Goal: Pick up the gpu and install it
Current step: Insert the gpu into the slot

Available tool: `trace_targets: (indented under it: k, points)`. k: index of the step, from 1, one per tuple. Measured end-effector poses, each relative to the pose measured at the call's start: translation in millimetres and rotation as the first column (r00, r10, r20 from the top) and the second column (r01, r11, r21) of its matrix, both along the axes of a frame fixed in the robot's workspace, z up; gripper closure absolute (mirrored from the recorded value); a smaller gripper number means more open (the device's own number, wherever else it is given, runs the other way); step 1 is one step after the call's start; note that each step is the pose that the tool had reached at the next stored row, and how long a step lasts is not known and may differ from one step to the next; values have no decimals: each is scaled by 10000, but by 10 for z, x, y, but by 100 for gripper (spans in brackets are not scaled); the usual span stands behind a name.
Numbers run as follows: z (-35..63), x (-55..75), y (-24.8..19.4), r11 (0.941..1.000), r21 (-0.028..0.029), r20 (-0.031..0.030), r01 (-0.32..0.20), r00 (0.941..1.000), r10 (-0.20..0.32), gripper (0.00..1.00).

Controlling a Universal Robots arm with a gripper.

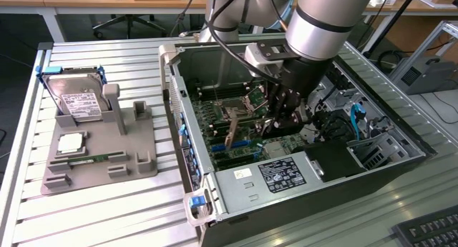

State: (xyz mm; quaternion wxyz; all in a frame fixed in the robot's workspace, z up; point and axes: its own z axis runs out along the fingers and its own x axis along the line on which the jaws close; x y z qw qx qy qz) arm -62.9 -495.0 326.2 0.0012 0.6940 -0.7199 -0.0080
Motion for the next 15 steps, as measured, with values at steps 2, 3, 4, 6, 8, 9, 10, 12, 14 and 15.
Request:
trace_targets:
  k: [2, 3, 4, 6, 8, 9, 10, 12, 14, 15]
  points:
    - [-5, -7, 0, 10000, -1, -1, 0, 10000, 0, 73]
    - [-8, -10, 0, 10000, -2, -1, 0, 10000, 0, 73]
    - [-10, -13, 0, 10000, -2, 0, 0, 10000, 0, 73]
    - [-15, -17, 0, 10000, -3, 0, -1, 10000, 1, 73]
    - [-20, -22, 0, 10000, -4, -1, 0, 10000, 0, 73]
    - [-23, -24, 0, 10000, -5, 0, 0, 10000, 0, 73]
    - [-26, -27, 0, 10000, -5, -1, 0, 10000, 0, 73]
    - [-33, -33, 0, 10000, -6, 0, 0, 10000, 0, 73]
    - [-38, -39, 0, 10000, -9, -1, 0, 10000, 0, 73]
    - [-41, -41, 0, 10000, -9, -1, 0, 10000, 0, 73]
